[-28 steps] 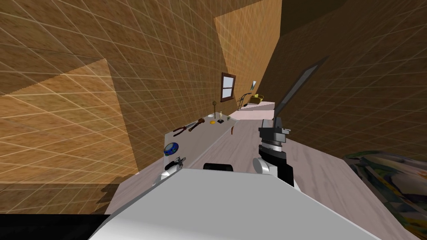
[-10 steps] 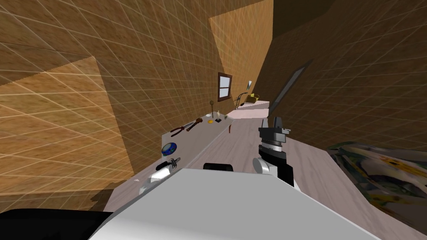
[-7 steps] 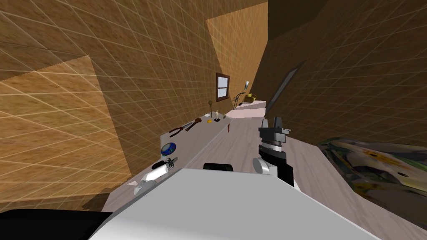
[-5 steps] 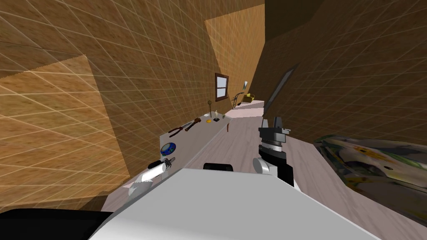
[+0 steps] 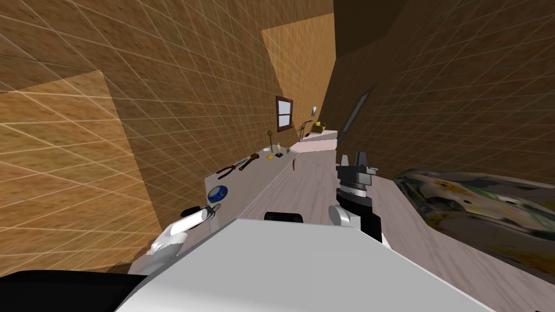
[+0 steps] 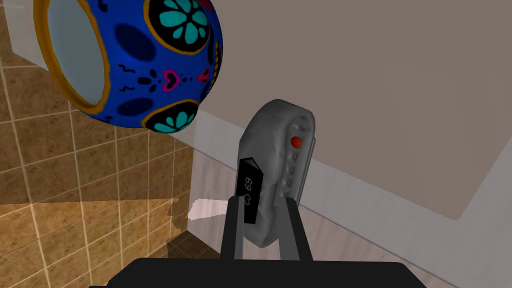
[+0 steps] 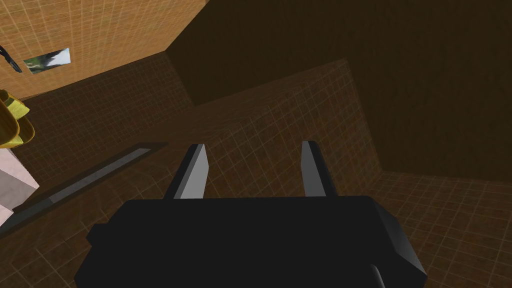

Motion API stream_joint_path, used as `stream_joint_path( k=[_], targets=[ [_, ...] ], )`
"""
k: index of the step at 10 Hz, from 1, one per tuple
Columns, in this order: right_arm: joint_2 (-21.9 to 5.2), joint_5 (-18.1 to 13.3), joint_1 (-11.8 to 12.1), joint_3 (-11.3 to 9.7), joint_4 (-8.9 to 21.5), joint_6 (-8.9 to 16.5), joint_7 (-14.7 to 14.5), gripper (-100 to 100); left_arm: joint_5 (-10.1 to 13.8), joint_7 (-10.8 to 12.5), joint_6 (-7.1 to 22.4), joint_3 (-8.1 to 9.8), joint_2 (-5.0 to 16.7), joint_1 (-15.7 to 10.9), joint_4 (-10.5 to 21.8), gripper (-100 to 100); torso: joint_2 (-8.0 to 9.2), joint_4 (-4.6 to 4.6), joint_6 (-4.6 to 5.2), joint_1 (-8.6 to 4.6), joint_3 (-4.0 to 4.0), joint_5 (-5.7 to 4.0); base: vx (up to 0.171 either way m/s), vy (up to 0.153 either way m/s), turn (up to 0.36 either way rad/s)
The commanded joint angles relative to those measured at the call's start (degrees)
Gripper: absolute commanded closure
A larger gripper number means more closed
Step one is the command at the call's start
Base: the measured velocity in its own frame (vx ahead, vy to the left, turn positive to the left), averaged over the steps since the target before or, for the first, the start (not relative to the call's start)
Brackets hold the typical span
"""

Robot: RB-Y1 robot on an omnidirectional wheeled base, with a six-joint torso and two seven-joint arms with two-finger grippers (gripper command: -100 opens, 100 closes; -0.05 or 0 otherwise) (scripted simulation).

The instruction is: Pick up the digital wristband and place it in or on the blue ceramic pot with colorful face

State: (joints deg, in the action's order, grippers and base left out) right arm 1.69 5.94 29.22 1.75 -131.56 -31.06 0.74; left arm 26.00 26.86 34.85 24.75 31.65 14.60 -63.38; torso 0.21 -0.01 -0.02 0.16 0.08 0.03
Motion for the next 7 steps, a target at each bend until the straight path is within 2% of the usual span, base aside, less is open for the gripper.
stream_joint_path(
  k=[1, 4, 7],
  targets=[
    [0.0, 0.0, 0.0, 0.0, 0.0, 0.0, 0.0, 0, 0.9, 1.8, 2.4, 1.24, 2.2, 0.3, -0.9, 100, 0.00, 0.00, 0.00, 0.00, 0.00, 0.00, -0.084, 0.007, -0.167],
    [0.0, 0.0, 0.0, 0.0, 0.0, 0.0, 0.0, 0, 2.0, 3.2, 5.5, 3.13, 4.9, 0.7, -2.2, 100, 0.00, 0.00, 0.01, 0.03, 0.00, 0.01, -0.063, 0.026, -0.125],
    [0.0, 0.0, 0.0, 0.0, 0.0, 0.0, 0.0, 0, 3.3, 3.3, 9.5, 5.79, 7.4, 1.6, -4.3, 100, -0.22, 0.00, 0.12, 0.35, -0.10, 0.02, -0.027, 0.097, -0.230]
  ],
)
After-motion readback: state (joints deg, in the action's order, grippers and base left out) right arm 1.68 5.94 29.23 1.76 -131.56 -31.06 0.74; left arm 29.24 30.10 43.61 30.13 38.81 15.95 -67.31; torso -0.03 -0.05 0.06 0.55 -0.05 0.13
